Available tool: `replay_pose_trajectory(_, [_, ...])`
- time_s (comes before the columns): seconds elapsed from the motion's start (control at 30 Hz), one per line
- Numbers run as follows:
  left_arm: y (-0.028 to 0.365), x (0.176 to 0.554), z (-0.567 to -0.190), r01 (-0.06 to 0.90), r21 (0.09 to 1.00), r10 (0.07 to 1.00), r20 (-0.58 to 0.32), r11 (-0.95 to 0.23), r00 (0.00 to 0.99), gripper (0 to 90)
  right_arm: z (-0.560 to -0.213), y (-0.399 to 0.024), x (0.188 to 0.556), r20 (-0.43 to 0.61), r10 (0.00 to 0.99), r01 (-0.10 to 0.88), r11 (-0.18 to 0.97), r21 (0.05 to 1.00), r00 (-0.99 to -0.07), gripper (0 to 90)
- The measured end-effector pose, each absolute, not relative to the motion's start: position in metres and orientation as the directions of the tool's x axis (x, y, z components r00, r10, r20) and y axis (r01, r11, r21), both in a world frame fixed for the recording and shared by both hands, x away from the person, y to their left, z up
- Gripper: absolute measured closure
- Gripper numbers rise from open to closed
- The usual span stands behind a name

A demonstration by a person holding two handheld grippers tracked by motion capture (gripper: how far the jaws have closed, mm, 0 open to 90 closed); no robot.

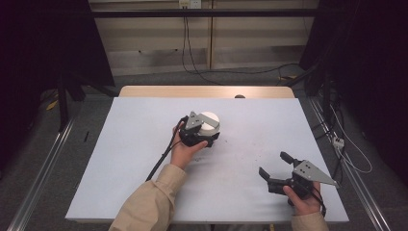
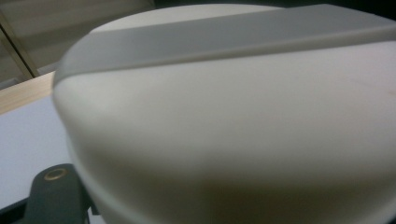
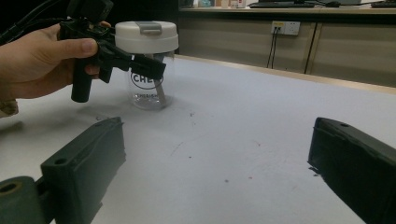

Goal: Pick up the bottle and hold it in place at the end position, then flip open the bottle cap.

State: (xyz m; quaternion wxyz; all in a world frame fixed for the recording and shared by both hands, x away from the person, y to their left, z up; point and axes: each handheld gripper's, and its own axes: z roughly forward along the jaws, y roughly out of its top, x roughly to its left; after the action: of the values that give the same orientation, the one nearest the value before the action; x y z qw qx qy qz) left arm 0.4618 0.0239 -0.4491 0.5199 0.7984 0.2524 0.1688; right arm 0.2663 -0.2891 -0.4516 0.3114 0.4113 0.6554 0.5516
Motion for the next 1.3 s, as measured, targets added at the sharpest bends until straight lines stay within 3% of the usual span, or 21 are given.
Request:
replay_pose_trajectory(0.8, [0.025, 0.457, -0.461, 0.215, 0.925, 0.589, 0.012, -0.312, 0.808, 18.1, -0.453, -0.285, 0.269, 0.045, 0.878, 0.214, 0.065, 0.975, -0.476, 3.3])
replay_pose_trajectory(1.3, [0.025, 0.458, -0.461, 0.218, 0.924, 0.588, 0.008, -0.313, 0.808, 18.3, -0.449, -0.265, 0.290, 0.074, 0.875, 0.300, 0.083, 0.950, -0.478, 3.9])
